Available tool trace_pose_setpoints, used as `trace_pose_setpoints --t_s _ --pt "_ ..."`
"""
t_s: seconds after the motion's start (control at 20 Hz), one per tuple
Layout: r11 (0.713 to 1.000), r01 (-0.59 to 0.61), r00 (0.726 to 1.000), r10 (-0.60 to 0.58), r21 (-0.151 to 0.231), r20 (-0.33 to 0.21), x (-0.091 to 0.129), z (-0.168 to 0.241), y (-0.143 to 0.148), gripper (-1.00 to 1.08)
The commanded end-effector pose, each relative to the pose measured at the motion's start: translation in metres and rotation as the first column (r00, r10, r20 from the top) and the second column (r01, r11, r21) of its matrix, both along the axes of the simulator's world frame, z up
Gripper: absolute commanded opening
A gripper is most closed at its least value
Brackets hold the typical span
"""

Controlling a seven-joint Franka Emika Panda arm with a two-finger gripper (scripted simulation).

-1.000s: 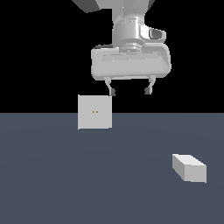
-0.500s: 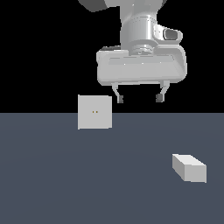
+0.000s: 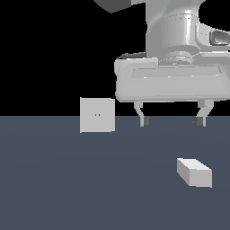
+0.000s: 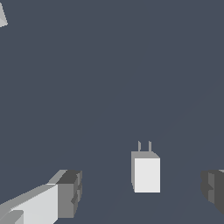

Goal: Plug the charger into the wall socket.

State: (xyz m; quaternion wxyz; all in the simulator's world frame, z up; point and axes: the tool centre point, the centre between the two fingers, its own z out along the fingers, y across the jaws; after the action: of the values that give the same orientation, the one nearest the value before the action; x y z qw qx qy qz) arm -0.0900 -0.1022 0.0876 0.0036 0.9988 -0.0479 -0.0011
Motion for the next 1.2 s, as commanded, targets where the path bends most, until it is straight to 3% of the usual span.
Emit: trace_pose_setpoints --t_s 0.0,0.35,0.75,1.15 --pt "1.000 0.004 1.000 -0.004 0.002 0.002 -0.012 -0.009 -0.007 1.00" --pt "1.000 0.009 1.000 -0.009 0.005 0.003 -0.029 -0.023 -0.018 1.00" --pt "1.000 0.010 1.000 -0.010 0.006 0.002 -0.029 -0.030 -0.018 1.00" --pt "1.000 0.010 1.000 -0.010 0.007 0.003 -0.031 -0.064 -0.019 1.00"
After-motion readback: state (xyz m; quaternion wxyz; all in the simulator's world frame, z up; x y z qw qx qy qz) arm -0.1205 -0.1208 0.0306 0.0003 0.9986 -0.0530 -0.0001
